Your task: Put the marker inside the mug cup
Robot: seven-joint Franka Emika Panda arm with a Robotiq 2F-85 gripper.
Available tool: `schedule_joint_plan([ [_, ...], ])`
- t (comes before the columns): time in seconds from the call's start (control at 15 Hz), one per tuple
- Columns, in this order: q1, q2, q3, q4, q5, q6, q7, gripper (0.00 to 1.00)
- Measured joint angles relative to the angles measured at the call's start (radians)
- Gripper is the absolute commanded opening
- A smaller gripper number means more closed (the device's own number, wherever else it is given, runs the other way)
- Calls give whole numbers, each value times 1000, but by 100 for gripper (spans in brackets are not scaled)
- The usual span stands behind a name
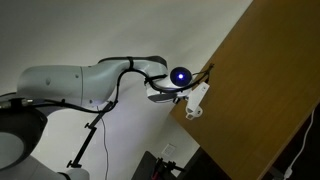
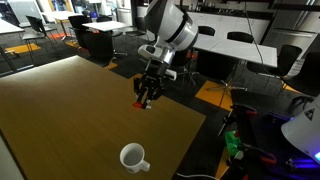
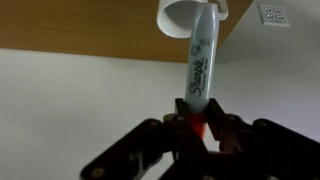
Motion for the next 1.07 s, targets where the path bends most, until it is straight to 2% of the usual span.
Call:
schedule_joint_plan([
  [0.13, 77, 1, -69, 14, 99, -27, -82, 6],
  [0.33, 178, 4, -166, 32, 184, -85, -140, 6],
  [0.67, 276, 25, -268, 65, 204, -235, -211, 6],
  [0.8, 251, 45, -232, 96, 175, -259, -208, 6],
  [1.07, 157, 105, -106, 181, 110, -276, -207, 6],
])
